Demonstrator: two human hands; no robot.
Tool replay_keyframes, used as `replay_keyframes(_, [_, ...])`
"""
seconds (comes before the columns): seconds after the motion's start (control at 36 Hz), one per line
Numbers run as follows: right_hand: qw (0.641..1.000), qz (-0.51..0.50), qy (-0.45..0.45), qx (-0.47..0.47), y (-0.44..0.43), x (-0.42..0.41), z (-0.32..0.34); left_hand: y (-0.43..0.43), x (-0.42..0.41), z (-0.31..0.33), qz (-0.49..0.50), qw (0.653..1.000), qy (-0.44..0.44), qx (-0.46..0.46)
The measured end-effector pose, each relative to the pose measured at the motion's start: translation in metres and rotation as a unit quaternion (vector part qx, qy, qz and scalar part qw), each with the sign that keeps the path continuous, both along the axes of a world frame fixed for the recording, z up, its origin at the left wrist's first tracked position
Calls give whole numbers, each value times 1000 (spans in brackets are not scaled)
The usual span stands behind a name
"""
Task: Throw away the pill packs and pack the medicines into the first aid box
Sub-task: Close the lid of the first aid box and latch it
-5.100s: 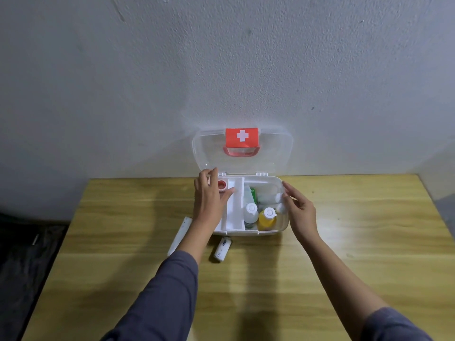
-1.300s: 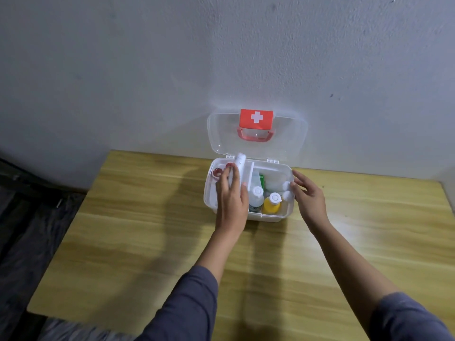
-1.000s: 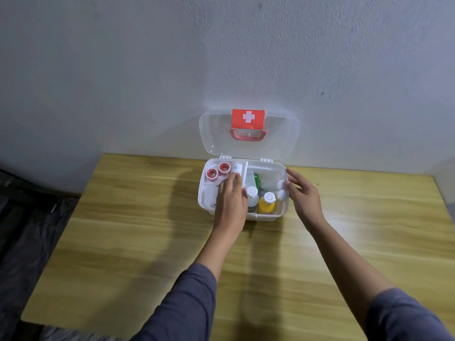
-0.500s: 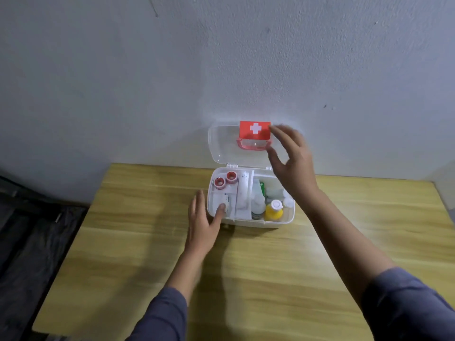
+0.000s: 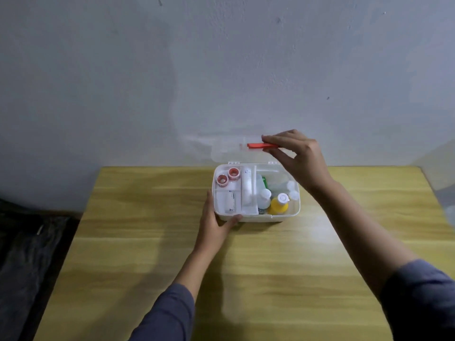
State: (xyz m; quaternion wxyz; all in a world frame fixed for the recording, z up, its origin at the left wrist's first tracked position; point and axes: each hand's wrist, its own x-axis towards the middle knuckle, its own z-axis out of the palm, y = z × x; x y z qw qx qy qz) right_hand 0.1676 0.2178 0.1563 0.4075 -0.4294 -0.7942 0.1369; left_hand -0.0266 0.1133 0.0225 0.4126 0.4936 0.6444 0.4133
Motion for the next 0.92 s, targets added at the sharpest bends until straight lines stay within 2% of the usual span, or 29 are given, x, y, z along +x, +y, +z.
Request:
replay_keyframes(0.22, [999,19,20,-18,-69,8,-54,4,-1,-8,12,998,-54,-5])
replay_keyframes(0.47, [998,23,2,-51,-100,14,-102,7,-7,-16,-13,999,-31,-5])
replay_keyframes(0.64, [999,-5,-7,-35,-110,12,-116,9,-6,-13,-30,999,-17,-3])
replay_keyframes(0.78, [997,8,-64,-34,-116,15,-121,8,-5,-11,-29,999,-21,-9])
replay_keyframes(0.92, [997,-41,-67,24,-108,17,-112,7,-6,-11,-36,999,-31,-14])
